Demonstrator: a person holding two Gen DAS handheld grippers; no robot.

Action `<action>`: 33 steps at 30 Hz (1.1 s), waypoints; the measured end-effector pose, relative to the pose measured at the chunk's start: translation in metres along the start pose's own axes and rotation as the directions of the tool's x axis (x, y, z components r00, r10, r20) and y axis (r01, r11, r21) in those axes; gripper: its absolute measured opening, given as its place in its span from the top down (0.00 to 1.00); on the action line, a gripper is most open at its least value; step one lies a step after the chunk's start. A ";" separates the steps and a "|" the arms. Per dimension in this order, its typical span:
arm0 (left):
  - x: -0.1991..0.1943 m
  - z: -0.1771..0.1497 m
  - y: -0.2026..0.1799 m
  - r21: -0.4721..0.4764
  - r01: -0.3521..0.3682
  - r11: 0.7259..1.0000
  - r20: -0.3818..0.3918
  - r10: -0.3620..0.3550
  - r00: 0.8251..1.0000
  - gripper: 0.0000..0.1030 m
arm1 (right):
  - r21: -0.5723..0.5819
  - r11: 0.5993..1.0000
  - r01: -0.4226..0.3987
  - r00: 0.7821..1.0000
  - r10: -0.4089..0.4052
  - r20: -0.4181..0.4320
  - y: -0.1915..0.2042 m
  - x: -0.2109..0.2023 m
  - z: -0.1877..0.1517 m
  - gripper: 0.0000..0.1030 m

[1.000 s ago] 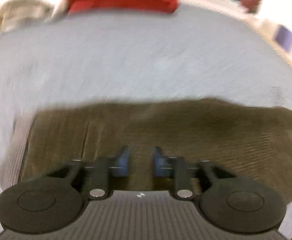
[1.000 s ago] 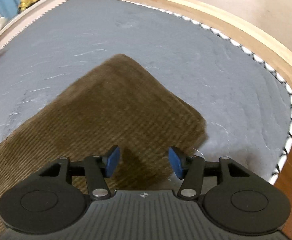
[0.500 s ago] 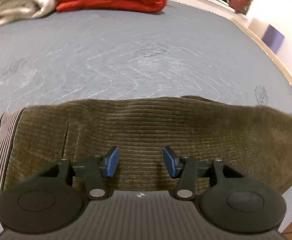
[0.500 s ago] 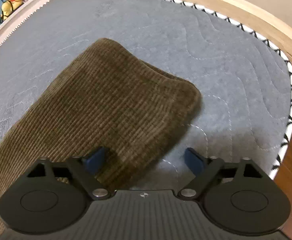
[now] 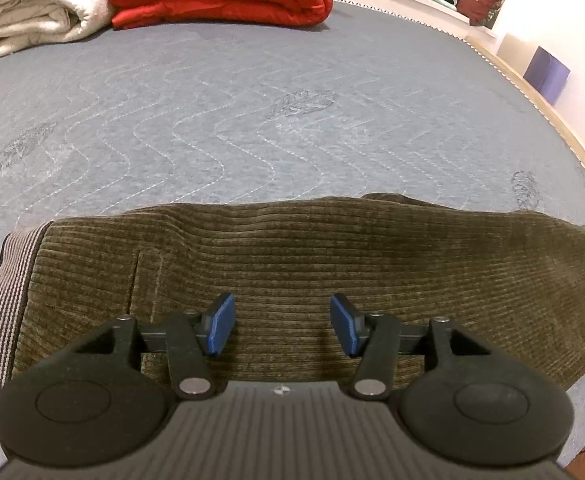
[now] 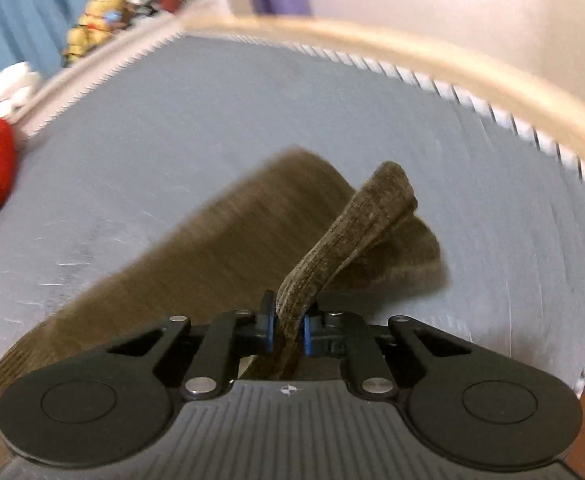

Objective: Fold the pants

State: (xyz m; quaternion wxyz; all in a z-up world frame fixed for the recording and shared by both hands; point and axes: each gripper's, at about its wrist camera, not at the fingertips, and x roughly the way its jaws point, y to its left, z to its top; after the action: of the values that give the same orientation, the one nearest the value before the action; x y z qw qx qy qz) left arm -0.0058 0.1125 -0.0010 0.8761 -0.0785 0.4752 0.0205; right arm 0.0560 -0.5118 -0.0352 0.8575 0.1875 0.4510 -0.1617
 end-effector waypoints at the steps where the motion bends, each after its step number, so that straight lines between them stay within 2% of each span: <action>1: 0.000 0.000 0.000 -0.002 -0.001 1.000 0.002 0.001 1.000 0.44 | -0.064 0.998 -0.014 0.999 0.017 0.049 0.017 -0.013 0.002 0.88; 4: 0.000 0.002 0.002 -0.011 -0.003 1.000 0.008 0.003 1.000 0.44 | -0.254 0.962 -0.098 0.977 0.141 0.157 0.072 -0.052 -0.005 0.88; 6: 0.000 0.003 0.003 -0.013 -0.008 1.000 0.008 0.008 1.000 0.44 | -0.414 0.894 -0.170 0.944 0.269 0.192 0.118 -0.083 -0.023 0.88; 8: 0.001 0.003 0.003 -0.016 -0.013 1.000 0.006 0.013 1.000 0.44 | -0.585 0.777 -0.231 0.901 0.398 0.173 0.166 -0.111 -0.053 0.88; 10: 0.002 0.004 0.004 -0.018 -0.015 1.000 0.003 0.015 1.000 0.44 | -0.716 0.641 -0.275 0.862 0.495 0.112 0.206 -0.131 -0.088 0.88; 11: 0.002 0.004 0.004 -0.018 -0.014 1.000 0.002 0.014 1.000 0.44 | -0.774 0.558 -0.299 0.842 0.536 0.060 0.225 -0.139 -0.111 0.88; 13: 0.001 0.005 0.005 -0.021 -0.011 1.000 0.003 0.011 1.000 0.44 | -0.835 0.419 -0.358 0.820 0.569 -0.066 0.253 -0.146 -0.151 0.84; 14: 0.000 0.006 0.005 -0.024 -0.008 1.000 0.004 0.008 1.000 0.44 | -0.852 0.343 -0.396 0.816 0.557 -0.155 0.266 -0.146 -0.172 0.77; 16: -0.002 0.007 0.006 -0.031 0.007 0.999 0.005 -0.007 1.000 0.42 | -0.865 0.229 -0.446 0.816 0.501 -0.288 0.283 -0.143 -0.207 0.68; 18: -0.005 0.009 0.007 -0.036 0.020 0.999 0.009 -0.019 1.000 0.42 | -0.848 0.138 -0.511 0.790 0.463 -0.401 0.287 -0.146 -0.227 0.52; 19: -0.007 0.010 0.008 -0.038 0.026 0.999 0.013 -0.026 1.000 0.42 | -0.844 0.093 -0.528 0.778 0.451 -0.437 0.287 -0.149 -0.233 0.51; 20: -0.009 0.010 0.009 -0.040 0.031 0.999 0.017 -0.031 0.999 0.42 | -0.845 0.064 -0.531 0.770 0.454 -0.449 0.285 -0.154 -0.234 0.51; 21: -0.010 0.011 0.009 -0.044 0.037 0.998 0.019 -0.036 0.999 0.42 | -0.844 0.050 -0.533 0.761 0.464 -0.453 0.285 -0.158 -0.232 0.50; 22: -0.011 0.012 0.009 -0.048 0.044 0.998 0.020 -0.043 0.999 0.42 | -0.838 0.059 -0.543 0.752 0.477 -0.454 0.285 -0.164 -0.227 0.50; 24: -0.012 0.014 0.008 -0.056 0.068 0.996 0.022 -0.067 0.998 0.43 | -0.803 0.123 -0.584 0.730 0.512 -0.453 0.285 -0.165 -0.203 0.43; 25: -0.012 0.015 0.007 -0.057 0.092 0.994 0.026 -0.090 0.996 0.45 | -0.782 0.170 -0.600 0.722 0.536 -0.438 0.284 -0.164 -0.192 0.41; 26: -0.012 0.015 0.004 -0.057 0.121 0.991 0.030 -0.120 0.992 0.48 | -0.771 0.202 -0.605 0.721 0.549 -0.422 0.285 -0.166 -0.185 0.40; 27: -0.012 0.016 0.002 -0.057 0.152 0.987 0.029 -0.151 0.988 0.55 | -0.764 0.224 -0.605 0.724 0.555 -0.411 0.285 -0.165 -0.182 0.40; 29: -0.009 0.017 -0.005 -0.064 0.213 0.975 0.029 -0.212 0.977 0.59 | -0.778 0.241 -0.580 0.744 0.546 -0.385 0.286 -0.160 -0.191 0.40; 33: 0.000 0.019 -0.023 -0.059 0.287 0.956 0.020 -0.287 0.958 0.60 | -0.828 0.196 -0.525 0.777 0.508 -0.372 0.296 -0.148 -0.225 0.40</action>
State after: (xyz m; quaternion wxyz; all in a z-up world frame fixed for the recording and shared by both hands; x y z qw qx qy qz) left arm 0.0126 0.0924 0.0115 0.8696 -0.1731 0.4532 -0.0919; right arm -0.0518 -0.1313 0.0224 0.8145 -0.1650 0.3801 0.4060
